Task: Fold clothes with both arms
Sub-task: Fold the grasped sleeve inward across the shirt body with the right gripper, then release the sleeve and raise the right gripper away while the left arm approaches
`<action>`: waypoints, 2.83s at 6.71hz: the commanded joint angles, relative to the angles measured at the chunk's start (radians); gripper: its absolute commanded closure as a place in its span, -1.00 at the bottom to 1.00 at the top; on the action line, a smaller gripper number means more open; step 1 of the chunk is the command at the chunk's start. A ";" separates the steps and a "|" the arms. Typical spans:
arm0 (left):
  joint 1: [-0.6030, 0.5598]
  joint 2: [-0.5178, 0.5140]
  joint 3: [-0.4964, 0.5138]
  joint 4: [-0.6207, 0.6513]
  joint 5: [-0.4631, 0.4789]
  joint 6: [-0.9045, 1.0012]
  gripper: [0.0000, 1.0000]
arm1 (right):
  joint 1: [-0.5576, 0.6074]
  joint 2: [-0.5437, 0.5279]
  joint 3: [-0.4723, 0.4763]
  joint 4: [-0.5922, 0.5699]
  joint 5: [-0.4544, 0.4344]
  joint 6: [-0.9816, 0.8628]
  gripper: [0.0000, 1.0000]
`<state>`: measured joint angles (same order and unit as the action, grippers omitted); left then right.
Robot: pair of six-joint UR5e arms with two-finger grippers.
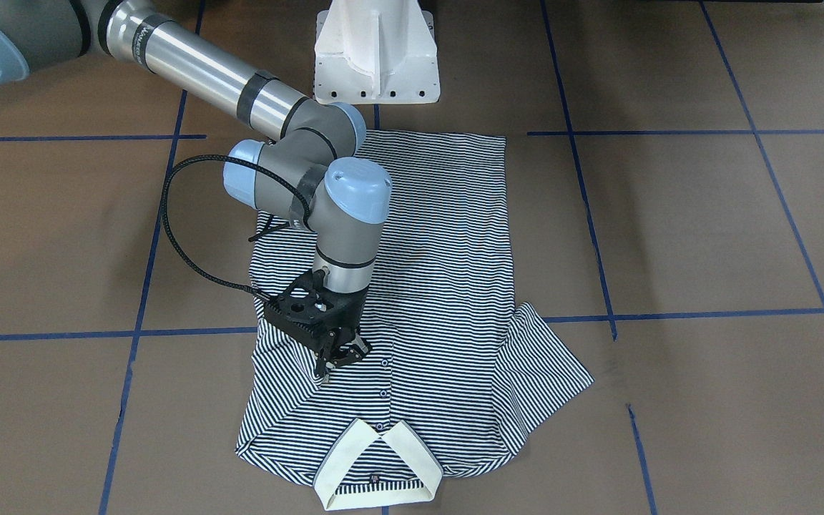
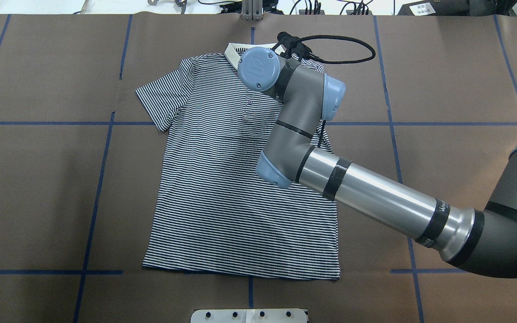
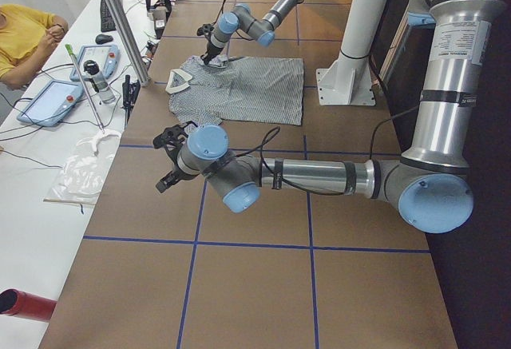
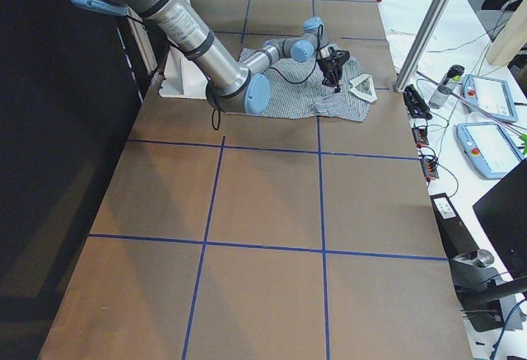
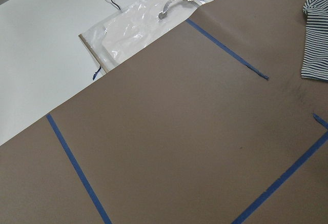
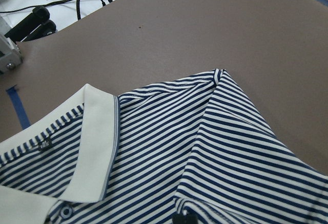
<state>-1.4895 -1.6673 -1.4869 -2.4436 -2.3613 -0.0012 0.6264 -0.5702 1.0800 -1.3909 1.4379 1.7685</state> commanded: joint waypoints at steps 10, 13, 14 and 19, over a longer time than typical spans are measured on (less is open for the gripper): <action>0.096 -0.092 0.006 0.000 0.007 -0.179 -1.00 | 0.346 -0.286 0.390 -0.145 0.539 -0.832 -1.00; 0.341 -0.273 0.021 -0.003 0.218 -0.515 -1.00 | 0.481 -0.653 0.569 0.099 0.717 -1.050 -1.00; 0.388 -0.296 0.026 -0.002 0.240 -0.586 -1.00 | 0.513 -0.739 0.568 0.215 0.764 -1.057 -1.00; 0.620 -0.402 0.195 -0.003 0.652 -1.060 -0.34 | 0.572 -0.803 0.568 0.247 0.791 -1.097 -1.00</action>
<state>-0.9053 -2.0479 -1.3527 -2.4440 -1.7792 -1.0434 1.1970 -1.3707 1.6487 -1.1462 2.2355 0.6718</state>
